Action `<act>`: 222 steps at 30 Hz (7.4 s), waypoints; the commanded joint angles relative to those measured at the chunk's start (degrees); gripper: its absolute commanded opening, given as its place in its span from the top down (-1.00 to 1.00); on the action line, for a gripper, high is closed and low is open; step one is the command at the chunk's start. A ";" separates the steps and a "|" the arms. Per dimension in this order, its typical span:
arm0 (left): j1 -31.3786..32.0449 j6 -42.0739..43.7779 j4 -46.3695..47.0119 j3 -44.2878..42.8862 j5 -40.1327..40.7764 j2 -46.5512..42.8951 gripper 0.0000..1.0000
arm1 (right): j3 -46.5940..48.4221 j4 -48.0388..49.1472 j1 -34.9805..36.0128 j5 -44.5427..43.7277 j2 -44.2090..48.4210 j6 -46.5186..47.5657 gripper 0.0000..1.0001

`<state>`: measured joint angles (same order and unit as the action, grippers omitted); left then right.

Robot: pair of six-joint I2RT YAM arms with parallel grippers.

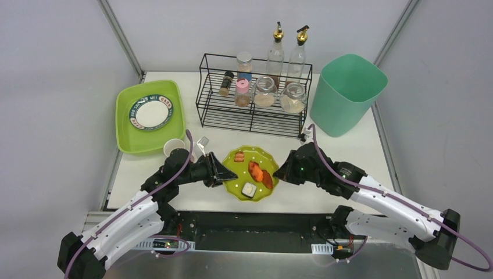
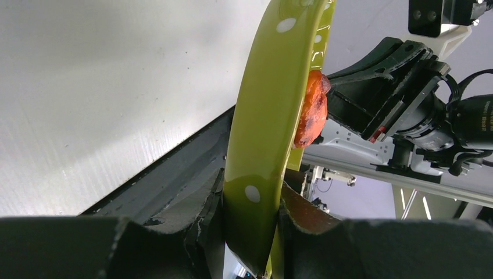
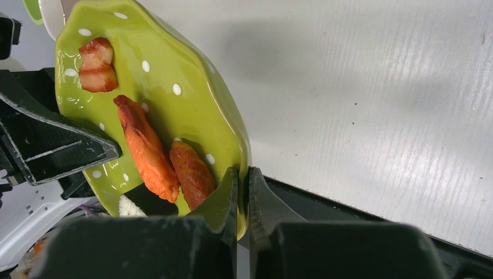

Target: Clear the kitchen counter

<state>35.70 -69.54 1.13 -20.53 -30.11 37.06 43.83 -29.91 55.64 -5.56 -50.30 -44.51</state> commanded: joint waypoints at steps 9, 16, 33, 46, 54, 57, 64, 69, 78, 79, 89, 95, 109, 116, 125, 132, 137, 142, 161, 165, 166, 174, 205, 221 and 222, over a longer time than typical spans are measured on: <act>0.44 -5.69 7.99 1.02 2.12 -7.48 1.00 | 5.04 5.32 0.30 1.02 6.11 -2.23 0.50; 0.42 -7.25 9.64 1.15 2.62 -10.04 1.00 | 4.04 3.75 0.31 -0.04 8.11 -2.55 0.24; 0.42 -9.26 11.68 0.09 1.84 -13.60 1.00 | 0.46 4.71 0.19 -3.26 9.58 -5.14 -0.21; 0.42 -11.03 14.07 -0.54 -2.66 -15.32 1.00 | 0.11 9.74 -0.04 -0.38 8.44 -6.99 -0.22; 0.42 -12.56 14.16 -0.91 -3.86 -17.81 1.00 | -1.04 12.82 -0.09 0.34 8.05 -8.10 -0.16; 0.42 -13.01 14.15 -0.91 -4.00 -18.79 1.00 | -1.60 14.43 -0.09 1.13 7.48 -8.99 -0.06; 0.42 -13.28 13.21 -1.01 -4.49 -20.53 1.00 | -2.69 17.64 -0.04 3.25 6.16 -10.05 0.19; 0.42 -13.25 13.20 -1.00 -4.45 -21.12 1.00 | -4.40 22.36 -0.07 8.74 4.28 -11.41 0.21; 0.42 -13.18 13.15 -0.82 -4.46 -21.02 1.00 | -7.11 28.87 0.75 12.38 2.73 -13.69 0.30; 0.42 -13.12 13.19 -0.87 -4.41 -20.80 1.00 | -7.11 29.08 0.93 12.49 2.65 -13.75 0.37; 0.42 -12.50 12.08 -0.92 -3.72 -19.43 1.00 | -8.38 28.70 1.19 10.02 5.24 -15.00 1.00; 0.42 -11.89 10.42 -1.21 -2.68 -18.87 0.47 | -10.39 32.10 1.15 7.97 7.78 -17.65 1.00; 0.42 -10.65 8.37 -1.79 -1.47 -19.63 -0.22 | -13.17 37.78 1.16 6.02 11.78 -20.30 1.00; 0.42 -10.44 7.44 -2.20 -0.43 -20.02 -0.27 | -12.92 37.43 1.22 2.99 14.90 -20.58 1.00; 0.41 -10.18 6.63 -1.98 0.71 -21.36 -0.30 | -11.96 33.69 1.23 -2.42 20.06 -20.36 1.00; 0.42 -11.04 6.72 0.14 2.62 -24.62 -0.33 | -7.87 30.22 1.22 -6.71 21.89 -19.12 1.00; 0.42 -11.47 7.65 1.28 1.98 -24.91 -0.33 | -3.73 30.40 1.21 -9.24 19.45 -18.32 1.00; 0.42 -12.01 8.39 2.52 1.29 -25.53 -0.33 | 0.55 32.73 1.09 -11.81 17.09 -17.39 1.00; 0.42 -14.60 16.61 5.72 -1.50 -22.52 -0.33 | 17.39 35.26 -7.92 -23.83 7.88 -17.14 1.00; 0.42 -14.74 17.17 5.86 -1.90 -22.02 -0.34 | 20.96 32.93 -17.67 -18.14 5.16 -21.54 1.00; 0.42 -14.77 17.31 5.93 -2.03 -22.03 -0.34 | 21.78 32.33 -19.67 -17.48 4.87 -22.26 1.00; 0.42 -16.05 19.25 7.87 -2.23 -22.24 -0.34 | 26.64 26.30 -42.14 -4.45 3.16 -30.71 1.00; 0.44 -16.24 31.08 10.46 -9.91 -13.04 -0.35 | 45.82 9.90 -80.52 13.76 -21.94 -9.13 1.00; 0.42 -16.34 35.08 10.83 -12.90 -8.95 -0.36 | 67.87 -6.81 -75.52 10.34 -37.12 9.26 1.00; 0.42 -16.32 35.08 10.76 -13.04 -8.86 -0.36 | 69.08 -7.77 -75.18 9.91 -38.25 10.06 1.00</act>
<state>36.03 -86.15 31.70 -9.45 -40.69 27.77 104.68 -40.16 -21.34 4.05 -87.55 -38.63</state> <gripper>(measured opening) 0.677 0.277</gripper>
